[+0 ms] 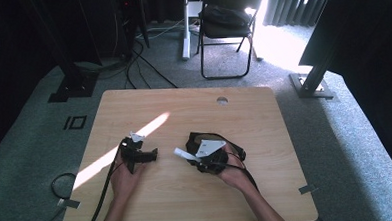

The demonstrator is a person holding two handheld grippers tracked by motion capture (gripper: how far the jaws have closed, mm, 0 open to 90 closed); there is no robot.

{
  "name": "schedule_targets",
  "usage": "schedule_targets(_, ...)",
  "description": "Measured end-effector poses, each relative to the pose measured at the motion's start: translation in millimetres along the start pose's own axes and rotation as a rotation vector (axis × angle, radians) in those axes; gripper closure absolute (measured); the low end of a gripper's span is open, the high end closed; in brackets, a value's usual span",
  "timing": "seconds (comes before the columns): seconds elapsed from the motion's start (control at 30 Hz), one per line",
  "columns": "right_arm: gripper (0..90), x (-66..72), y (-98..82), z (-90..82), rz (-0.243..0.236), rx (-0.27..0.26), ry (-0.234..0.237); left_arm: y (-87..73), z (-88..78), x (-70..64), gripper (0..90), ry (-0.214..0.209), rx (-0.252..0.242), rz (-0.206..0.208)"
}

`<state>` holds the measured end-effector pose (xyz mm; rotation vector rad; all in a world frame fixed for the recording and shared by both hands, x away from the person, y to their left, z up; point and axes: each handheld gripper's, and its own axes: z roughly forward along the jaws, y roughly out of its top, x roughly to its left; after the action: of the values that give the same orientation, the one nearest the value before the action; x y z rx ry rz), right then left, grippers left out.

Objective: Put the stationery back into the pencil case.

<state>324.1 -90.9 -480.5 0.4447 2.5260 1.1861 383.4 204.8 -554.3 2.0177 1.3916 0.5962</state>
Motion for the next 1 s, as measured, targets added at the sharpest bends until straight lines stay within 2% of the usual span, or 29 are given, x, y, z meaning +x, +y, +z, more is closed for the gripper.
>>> schedule_targets(1.0,71.4,-9.6,-1.8,-11.8,0.006,-0.007,-0.033,0.0,0.0,0.0,6.5,0.0,0.0,0.0)
